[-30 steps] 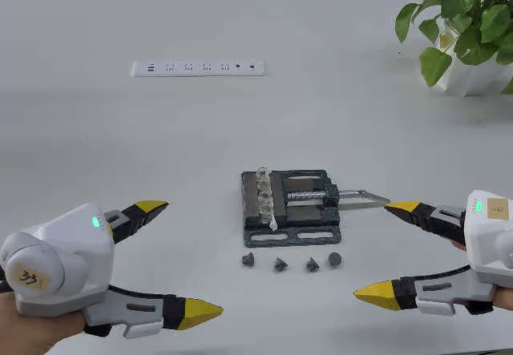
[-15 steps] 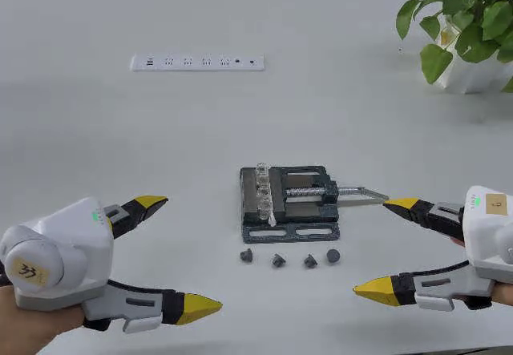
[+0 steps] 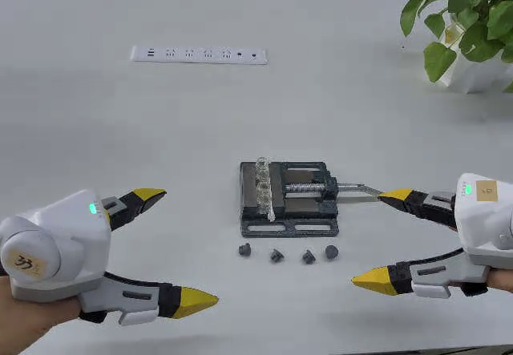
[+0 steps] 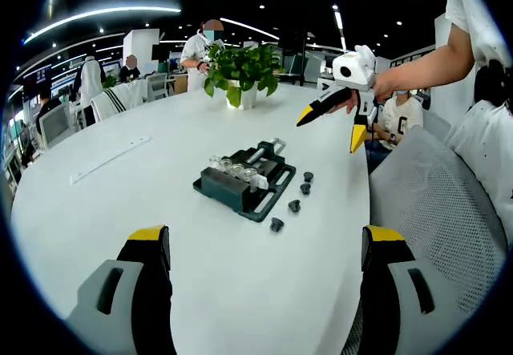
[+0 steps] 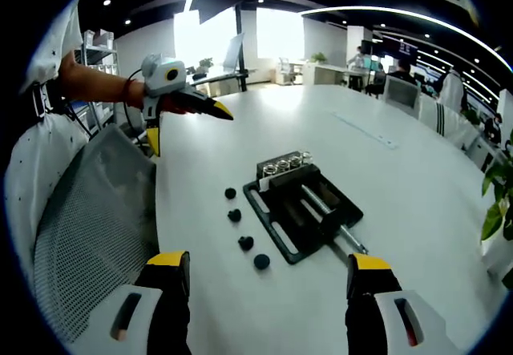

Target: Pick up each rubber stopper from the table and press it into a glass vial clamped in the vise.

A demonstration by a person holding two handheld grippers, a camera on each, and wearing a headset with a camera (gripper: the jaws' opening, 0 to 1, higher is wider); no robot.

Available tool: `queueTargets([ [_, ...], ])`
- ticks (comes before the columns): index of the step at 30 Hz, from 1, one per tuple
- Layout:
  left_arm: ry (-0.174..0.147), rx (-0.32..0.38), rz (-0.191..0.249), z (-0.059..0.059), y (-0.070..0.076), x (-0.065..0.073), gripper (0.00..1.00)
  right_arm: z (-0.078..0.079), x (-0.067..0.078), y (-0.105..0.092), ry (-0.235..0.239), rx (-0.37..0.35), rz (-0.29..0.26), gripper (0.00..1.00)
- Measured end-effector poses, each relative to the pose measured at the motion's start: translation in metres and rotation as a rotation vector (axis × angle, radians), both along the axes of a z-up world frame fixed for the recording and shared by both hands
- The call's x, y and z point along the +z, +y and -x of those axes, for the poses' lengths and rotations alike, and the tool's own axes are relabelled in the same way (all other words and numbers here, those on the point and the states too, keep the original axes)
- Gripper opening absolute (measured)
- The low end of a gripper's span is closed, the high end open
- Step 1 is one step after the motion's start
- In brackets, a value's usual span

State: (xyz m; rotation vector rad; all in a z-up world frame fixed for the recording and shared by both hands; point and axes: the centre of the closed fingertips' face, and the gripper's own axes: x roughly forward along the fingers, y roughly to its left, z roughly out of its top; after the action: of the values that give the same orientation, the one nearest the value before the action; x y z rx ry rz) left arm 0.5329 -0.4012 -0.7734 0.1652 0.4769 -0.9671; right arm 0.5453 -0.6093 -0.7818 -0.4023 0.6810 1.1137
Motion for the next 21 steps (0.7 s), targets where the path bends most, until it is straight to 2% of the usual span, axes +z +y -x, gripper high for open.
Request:
queueTargets([
  [3, -0.001, 0.001, 0.002, 0.0, -0.002, 0.002, 0.99, -0.001, 0.0, 0.002, 0.007, 0.028, 0.023, 0.73],
  [5, -0.003, 0.0, 0.002, 0.0, -0.002, 0.002, 0.99, 0.001, -0.004, 0.001, 0.046, 0.044, 0.064, 0.69],
  [8, -0.006, -0.003, 0.0, 0.0, -0.003, 0.002, 0.99, -0.001, -0.006, 0.005, 0.038, 0.087, 0.092, 0.63],
  [10, -0.007, -0.004, -0.001, 0.001, -0.005, 0.003, 0.99, 0.001, -0.01, 0.005, 0.072, 0.11, 0.133, 0.6],
  [15, -0.009, -0.005, 0.002, 0.001, -0.008, 0.005, 0.99, 0.002, -0.016, 0.014, 0.078, 0.193, 0.196, 0.49],
  [17, -0.009, -0.006, 0.003, 0.001, -0.009, 0.005, 0.99, 0.004, -0.022, 0.015, 0.086, 0.231, 0.253, 0.44],
  [21, -0.01, -0.013, 0.002, 0.002, -0.011, 0.004, 0.99, 0.004, -0.032, 0.018, 0.079, 0.298, 0.312, 0.37],
])
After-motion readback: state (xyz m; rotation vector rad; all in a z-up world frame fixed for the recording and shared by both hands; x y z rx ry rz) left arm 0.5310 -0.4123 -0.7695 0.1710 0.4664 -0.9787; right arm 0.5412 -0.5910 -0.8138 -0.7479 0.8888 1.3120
